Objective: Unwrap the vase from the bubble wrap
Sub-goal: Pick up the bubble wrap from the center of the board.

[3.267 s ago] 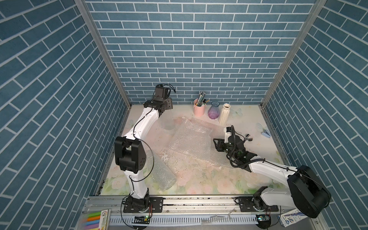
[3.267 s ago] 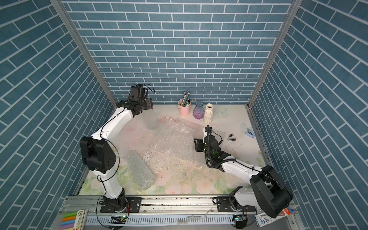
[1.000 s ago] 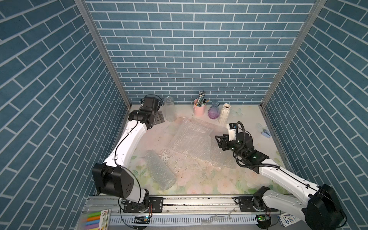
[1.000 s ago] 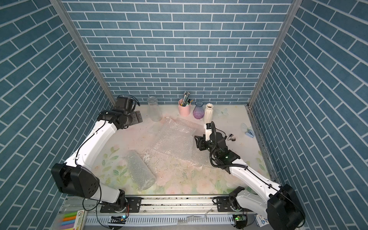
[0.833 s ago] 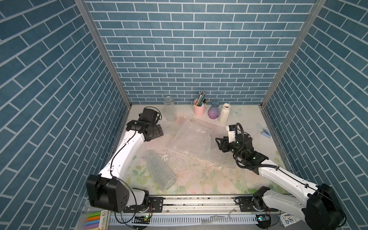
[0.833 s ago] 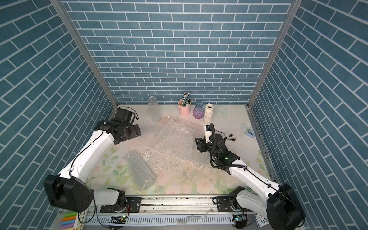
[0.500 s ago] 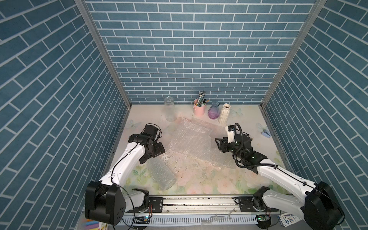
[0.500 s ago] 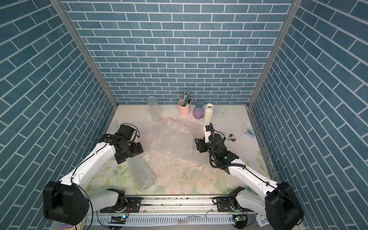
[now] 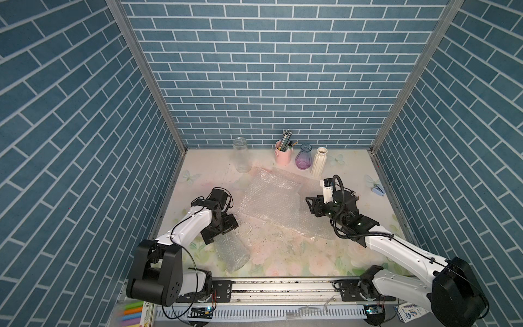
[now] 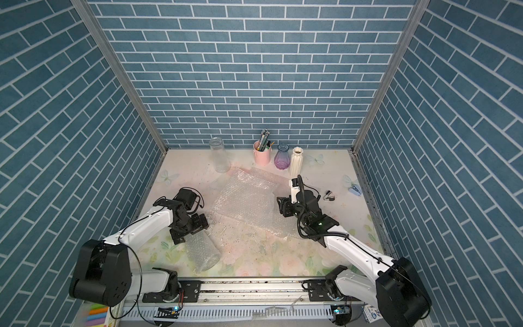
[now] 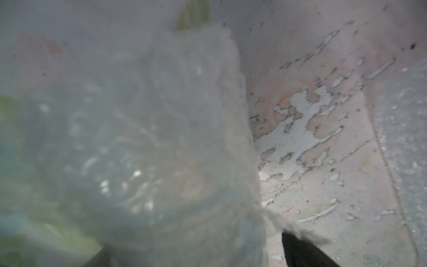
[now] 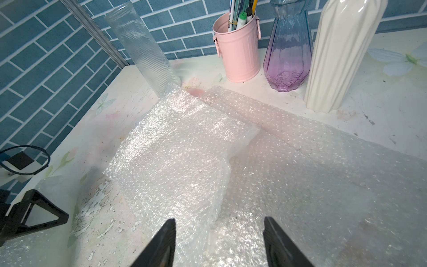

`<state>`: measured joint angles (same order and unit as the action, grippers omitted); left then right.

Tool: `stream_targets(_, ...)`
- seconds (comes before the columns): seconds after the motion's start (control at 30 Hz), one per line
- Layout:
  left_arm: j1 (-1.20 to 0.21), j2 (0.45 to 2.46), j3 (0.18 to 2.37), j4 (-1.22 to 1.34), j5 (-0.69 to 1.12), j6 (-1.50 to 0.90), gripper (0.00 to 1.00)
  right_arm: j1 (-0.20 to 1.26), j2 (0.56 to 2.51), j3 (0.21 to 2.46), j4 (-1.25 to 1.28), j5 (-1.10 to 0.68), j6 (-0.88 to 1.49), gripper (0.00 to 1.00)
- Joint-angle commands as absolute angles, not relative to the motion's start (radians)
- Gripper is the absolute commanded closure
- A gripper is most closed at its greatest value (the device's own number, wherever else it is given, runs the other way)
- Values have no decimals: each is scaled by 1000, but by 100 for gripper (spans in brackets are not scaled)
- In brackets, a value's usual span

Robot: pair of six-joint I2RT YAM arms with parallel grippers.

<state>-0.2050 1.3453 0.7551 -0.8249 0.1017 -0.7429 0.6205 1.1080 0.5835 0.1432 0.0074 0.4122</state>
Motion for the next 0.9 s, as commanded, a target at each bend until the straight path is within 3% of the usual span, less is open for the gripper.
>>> stream_targets(0.0, -201, 1381, 735, -782, 114, -744, 2, 618, 1122, 583, 154, 25, 387, 39)
stream_targets(0.1, -201, 1384, 736, -779, 113, -743, 8, 617, 1127, 585, 150, 29, 387, 39)
stream_targets(0.23, -201, 1333, 762, -804, 107, -732, 28, 617, 1128, 587, 144, 34, 388, 40)
stream_targets(0.37, -202, 1269, 824, -864, 105, -685, 40, 617, 1125, 589, 137, 43, 389, 40)
stream_targets(0.6, -239, 1215, 970, -965, 157, -574, 42, 617, 1122, 590, 124, 82, 400, 41)
stream_targets(0.87, -403, 1206, 1143, -1032, 146, -527, 41, 617, 1123, 586, 120, 117, 416, 41)
